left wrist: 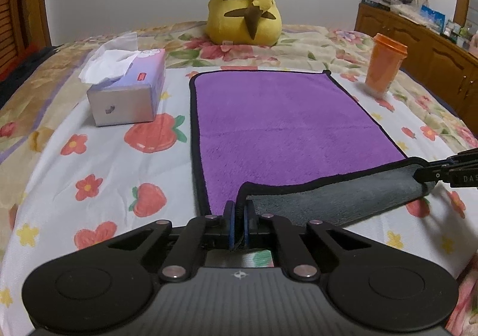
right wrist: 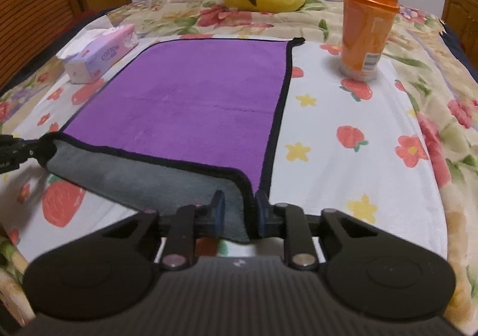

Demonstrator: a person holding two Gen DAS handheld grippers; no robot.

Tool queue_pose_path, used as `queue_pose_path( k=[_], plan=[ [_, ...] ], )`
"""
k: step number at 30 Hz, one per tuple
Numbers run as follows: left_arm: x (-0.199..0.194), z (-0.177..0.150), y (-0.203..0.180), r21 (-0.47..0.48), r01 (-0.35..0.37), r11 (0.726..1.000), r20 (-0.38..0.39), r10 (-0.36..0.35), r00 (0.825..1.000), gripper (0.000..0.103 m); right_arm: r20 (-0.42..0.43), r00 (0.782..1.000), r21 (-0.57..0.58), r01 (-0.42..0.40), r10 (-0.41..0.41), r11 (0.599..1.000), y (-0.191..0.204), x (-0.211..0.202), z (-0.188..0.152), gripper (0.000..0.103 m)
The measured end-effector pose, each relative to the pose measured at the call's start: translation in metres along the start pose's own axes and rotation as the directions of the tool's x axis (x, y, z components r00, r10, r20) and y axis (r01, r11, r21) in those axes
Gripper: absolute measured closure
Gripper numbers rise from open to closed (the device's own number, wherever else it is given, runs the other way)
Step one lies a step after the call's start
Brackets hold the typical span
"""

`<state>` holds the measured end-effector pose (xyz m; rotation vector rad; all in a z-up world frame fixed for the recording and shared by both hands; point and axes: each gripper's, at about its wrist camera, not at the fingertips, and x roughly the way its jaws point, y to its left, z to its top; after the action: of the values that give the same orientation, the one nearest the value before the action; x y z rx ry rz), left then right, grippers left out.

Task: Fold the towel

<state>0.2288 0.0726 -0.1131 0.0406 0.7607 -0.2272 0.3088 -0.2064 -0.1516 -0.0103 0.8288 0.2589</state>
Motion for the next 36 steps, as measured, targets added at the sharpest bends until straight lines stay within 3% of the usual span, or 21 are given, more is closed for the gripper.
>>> queue_pose_path(
  k=[1,2,3,17,30,36],
  plan=[
    [-0.001,0.0,0.0,-0.001,0.003,1.0,0.004,-0.003,1.0,0.095,0.0,1.0,-0.006,0.003,-0.003,1.0,0.0,0.0,0.0,0.084],
    [-0.002,0.0,0.001,-0.003,0.008,1.0,0.011,-0.008,1.0,0.095,0.001,1.0,-0.013,0.004,-0.004,1.0,0.0,-0.001,0.0,0.095],
    [-0.004,0.001,0.001,-0.004,0.011,1.0,0.018,-0.011,1.0,0.095,0.0,1.0,-0.017,0.003,-0.003,1.0,0.0,-0.001,0.0,0.098],
    [-0.024,0.008,-0.007,0.032,0.01,0.999,0.113,-0.013,0.994,0.095,0.084,0.996,-0.002,-0.04,0.04,0.999,-0.006,-0.012,0.001,0.1],
    [-0.038,0.026,-0.015,0.035,0.021,0.999,0.154,-0.026,0.988,0.095,0.161,0.982,-0.077,-0.082,0.093,0.994,-0.003,-0.031,0.016,0.1],
    [-0.035,0.039,-0.019,0.06,-0.008,0.998,0.187,-0.003,0.982,0.095,0.186,0.978,-0.103,-0.076,0.094,0.992,-0.006,-0.034,0.03,0.1]
  ],
)
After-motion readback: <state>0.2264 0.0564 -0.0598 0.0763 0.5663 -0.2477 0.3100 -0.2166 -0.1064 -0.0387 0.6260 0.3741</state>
